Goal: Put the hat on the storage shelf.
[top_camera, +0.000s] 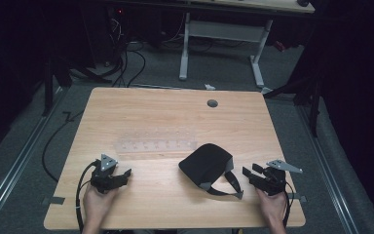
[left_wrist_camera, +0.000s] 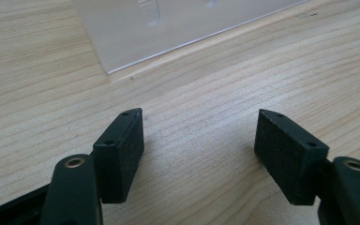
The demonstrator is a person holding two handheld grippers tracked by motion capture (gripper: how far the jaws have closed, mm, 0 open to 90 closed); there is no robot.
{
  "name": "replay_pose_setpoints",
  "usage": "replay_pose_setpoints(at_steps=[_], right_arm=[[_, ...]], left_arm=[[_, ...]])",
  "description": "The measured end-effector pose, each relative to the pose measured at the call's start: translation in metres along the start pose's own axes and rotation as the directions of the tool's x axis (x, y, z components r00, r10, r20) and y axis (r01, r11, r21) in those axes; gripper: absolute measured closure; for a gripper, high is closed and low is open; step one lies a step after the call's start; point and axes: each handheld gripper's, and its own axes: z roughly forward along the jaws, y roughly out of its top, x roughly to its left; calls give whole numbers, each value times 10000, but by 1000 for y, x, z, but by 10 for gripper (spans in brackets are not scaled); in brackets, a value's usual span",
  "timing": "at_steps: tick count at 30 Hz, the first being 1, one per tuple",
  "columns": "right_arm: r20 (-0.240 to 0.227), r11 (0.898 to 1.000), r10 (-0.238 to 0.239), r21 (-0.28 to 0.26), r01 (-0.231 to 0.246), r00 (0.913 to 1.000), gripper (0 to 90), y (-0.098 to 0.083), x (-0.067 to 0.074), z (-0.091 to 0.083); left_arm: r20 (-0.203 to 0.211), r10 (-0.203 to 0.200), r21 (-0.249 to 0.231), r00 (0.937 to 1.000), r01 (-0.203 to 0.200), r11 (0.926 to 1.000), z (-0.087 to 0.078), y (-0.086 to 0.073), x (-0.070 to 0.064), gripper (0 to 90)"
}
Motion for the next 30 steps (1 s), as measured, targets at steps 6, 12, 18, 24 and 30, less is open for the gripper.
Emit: replay_pose_setpoints(at_steps=[6,12,18,24,30], right_arm=[[-631,9998,-146,-102,140,9979,402,7,12,1],[-892,9990,-412,132,426,9952,368,14,23,13],[-1013,9976,-554,368,594,9933,338,19,30,25],[-1144,9964,-593,531,657,9917,335,23,33,36],[-1310,9952,-508,766,612,9901,337,22,34,44]], left_arm=[[0,-18,1,10000,18,10000,0,0,0,337],[-3,-24,-3,10000,24,10000,0,0,0,336],[-3,-32,-1,10000,32,10000,0,0,0,336],[-2,-30,-3,10000,30,10000,0,0,0,336],[-4,-27,0,10000,27,10000,0,0,0,336]])
